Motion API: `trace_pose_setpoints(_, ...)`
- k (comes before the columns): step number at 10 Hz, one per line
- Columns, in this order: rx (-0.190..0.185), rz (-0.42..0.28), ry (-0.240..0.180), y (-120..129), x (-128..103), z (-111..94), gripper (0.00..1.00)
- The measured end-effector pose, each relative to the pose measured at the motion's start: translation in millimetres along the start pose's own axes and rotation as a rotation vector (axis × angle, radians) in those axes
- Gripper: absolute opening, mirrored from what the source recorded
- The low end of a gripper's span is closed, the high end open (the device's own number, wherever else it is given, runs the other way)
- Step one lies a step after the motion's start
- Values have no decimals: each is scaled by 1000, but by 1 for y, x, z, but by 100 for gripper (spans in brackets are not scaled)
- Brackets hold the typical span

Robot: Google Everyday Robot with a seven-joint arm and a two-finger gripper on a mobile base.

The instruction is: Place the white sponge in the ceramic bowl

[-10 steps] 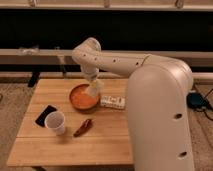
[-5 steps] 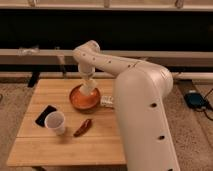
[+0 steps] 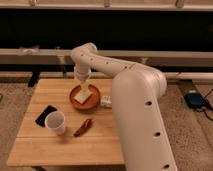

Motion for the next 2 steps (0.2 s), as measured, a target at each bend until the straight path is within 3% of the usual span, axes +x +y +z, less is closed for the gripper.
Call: trace_pose_setpoints(2,18,11,-8,11,0,-11,80)
